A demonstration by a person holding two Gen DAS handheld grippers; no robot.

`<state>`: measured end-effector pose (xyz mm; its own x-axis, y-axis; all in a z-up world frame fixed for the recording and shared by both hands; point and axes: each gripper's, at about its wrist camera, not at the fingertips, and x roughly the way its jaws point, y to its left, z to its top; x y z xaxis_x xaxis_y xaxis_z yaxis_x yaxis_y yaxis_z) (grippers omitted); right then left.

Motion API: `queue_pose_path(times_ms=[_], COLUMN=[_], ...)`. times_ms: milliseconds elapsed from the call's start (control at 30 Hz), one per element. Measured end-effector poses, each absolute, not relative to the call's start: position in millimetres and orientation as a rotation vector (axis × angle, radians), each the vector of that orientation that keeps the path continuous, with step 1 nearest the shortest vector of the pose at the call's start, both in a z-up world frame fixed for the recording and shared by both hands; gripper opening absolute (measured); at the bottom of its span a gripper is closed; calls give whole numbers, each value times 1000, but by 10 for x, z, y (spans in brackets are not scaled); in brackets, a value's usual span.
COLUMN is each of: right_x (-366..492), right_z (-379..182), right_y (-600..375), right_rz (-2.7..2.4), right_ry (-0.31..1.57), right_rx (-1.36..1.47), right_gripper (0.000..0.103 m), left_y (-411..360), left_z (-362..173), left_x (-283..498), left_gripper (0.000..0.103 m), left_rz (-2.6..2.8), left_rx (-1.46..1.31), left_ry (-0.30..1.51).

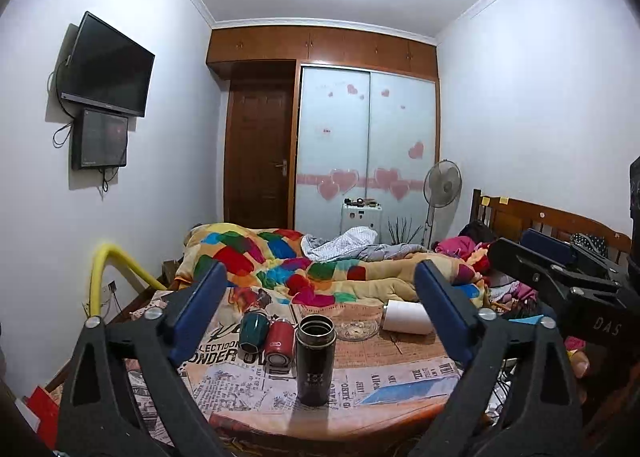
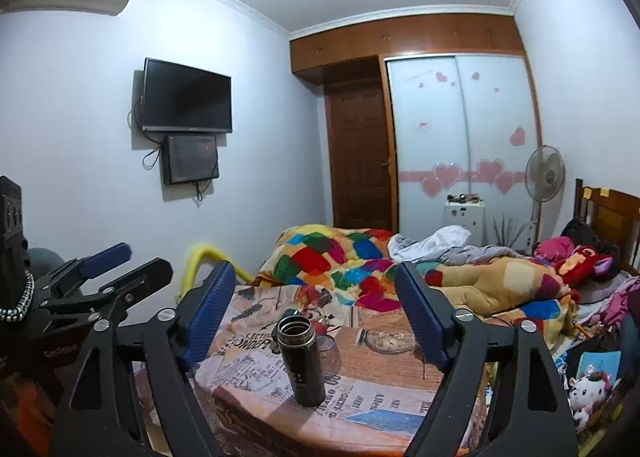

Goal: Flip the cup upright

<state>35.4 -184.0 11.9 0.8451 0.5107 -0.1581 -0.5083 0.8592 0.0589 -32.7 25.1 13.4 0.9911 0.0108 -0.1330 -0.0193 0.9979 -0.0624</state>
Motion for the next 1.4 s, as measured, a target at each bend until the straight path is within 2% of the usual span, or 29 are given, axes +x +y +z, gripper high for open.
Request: queue_pose_path(times_ms=[100,300,1400], right_x=[316,250,187], right_z=[96,55,-36], right_y=[-1816,-1835,-1873], right_rz=[512,475,458], right_ry=[165,173,202], right_rx=[6,-6,-27], right_gripper=[93,103,103], left_y=[251,238,205], left_z=[116,71,-5], left_x=[-390,-409,-372], left_gripper=[102,103,103], left_rz=[37,62,77], left_rx=[-66,-62,-39], left_ry=[127,134,158])
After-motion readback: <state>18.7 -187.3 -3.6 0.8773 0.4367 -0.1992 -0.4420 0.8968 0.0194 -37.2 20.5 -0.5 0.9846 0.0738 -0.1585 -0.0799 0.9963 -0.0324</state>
